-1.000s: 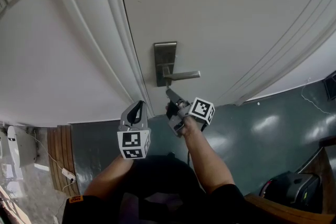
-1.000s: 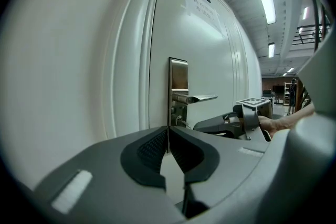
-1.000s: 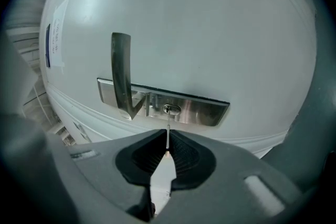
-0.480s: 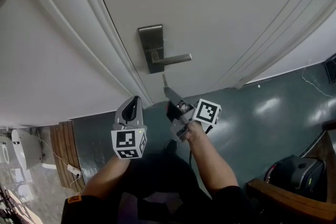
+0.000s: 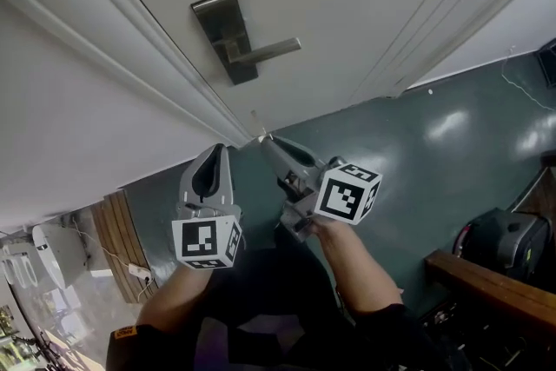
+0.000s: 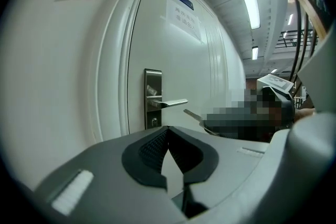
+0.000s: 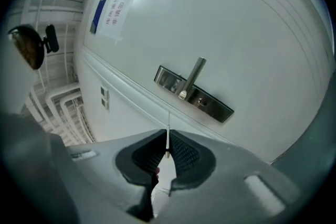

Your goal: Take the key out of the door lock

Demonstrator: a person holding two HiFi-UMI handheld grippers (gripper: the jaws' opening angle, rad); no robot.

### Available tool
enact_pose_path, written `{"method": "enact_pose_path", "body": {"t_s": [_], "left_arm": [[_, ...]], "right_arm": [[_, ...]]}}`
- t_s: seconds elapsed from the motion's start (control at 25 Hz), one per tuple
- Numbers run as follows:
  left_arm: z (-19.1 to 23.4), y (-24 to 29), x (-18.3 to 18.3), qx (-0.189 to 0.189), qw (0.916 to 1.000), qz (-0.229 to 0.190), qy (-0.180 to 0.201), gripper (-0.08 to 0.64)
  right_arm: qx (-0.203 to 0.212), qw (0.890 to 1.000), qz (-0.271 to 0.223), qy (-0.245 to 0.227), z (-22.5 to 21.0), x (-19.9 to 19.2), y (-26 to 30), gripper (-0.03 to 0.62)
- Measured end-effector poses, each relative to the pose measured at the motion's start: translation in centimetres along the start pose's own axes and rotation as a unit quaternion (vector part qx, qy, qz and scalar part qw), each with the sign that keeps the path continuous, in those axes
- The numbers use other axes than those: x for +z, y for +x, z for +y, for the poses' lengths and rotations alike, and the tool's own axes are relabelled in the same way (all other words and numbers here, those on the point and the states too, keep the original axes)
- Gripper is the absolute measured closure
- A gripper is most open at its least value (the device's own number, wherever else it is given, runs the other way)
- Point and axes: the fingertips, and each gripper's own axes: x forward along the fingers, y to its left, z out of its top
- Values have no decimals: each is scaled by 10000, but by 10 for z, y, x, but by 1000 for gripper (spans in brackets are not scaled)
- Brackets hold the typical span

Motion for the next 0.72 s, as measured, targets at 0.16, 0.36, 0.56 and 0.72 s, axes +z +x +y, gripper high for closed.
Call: {"method": "enact_pose_path", "body": {"t_s": [0.16,0.36,0.56,0.72], "left_arm": [[-8,-24,3,-362,9992,-93,126,541],[-2,-76,-21,-768,9969,-127,112,541],[21,-141,-37,-1111,9937,-128,28,541],[26,-194,-40,-1381,9903,-123,-17,541]], "right_arm": [[-295,9987,-103,-391,20,-29,-16,577],[-785,9936,-305,-755,45,-79,-35,577],[-1307,9844,-526,-1058,88,-138,-56,577],[-1654,9765,-685,-1203,126,-183,-77,577]]}}
